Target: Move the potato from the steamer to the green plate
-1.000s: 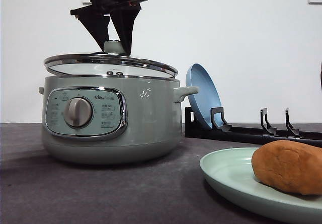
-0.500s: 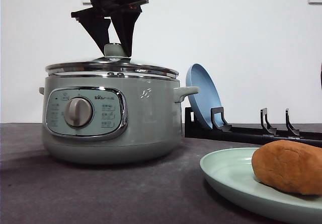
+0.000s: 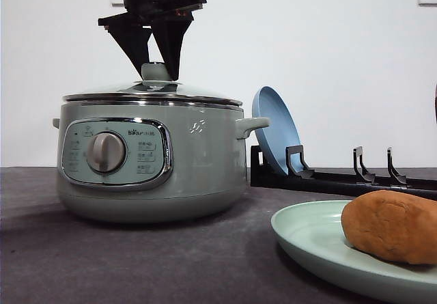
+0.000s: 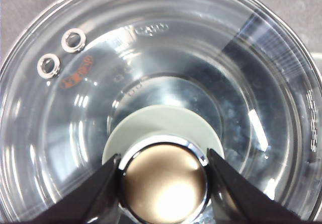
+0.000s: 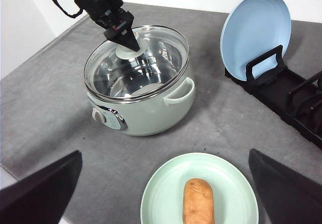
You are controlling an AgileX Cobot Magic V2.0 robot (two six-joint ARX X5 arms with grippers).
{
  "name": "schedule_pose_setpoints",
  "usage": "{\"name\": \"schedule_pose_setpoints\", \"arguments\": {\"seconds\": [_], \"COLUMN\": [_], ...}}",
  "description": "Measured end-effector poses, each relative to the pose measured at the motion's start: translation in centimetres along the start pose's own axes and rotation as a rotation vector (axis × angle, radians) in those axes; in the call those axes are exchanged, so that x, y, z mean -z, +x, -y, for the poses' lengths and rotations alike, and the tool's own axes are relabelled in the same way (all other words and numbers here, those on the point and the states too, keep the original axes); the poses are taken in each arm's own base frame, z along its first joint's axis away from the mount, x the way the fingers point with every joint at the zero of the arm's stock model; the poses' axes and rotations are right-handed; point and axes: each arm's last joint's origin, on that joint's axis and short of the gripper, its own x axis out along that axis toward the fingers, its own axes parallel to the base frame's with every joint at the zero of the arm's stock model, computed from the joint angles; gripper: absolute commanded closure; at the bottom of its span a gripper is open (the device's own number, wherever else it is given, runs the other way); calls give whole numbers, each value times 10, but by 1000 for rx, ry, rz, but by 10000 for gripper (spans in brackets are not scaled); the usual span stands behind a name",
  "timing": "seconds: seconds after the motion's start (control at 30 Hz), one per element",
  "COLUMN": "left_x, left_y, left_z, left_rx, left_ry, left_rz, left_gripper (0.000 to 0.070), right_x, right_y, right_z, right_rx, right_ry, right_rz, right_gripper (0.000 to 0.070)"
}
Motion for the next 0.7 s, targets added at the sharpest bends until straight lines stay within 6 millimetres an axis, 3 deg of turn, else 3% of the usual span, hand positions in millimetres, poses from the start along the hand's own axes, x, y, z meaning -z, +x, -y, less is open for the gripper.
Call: {"name": "schedule_pose_setpoints", "arguments": {"seconds": [0.7], "left_x": [1], "left_y": [2], "left_z": [2], "left_rx": [7], "left_ry": [0], "left_rz": [-22], "left_gripper": [700], "right_x": [0], "right_y": [0], "right_z": [0], "right_rx": [14], "right_ry": [23], "right_rz": [3], "right_gripper": [6]}}
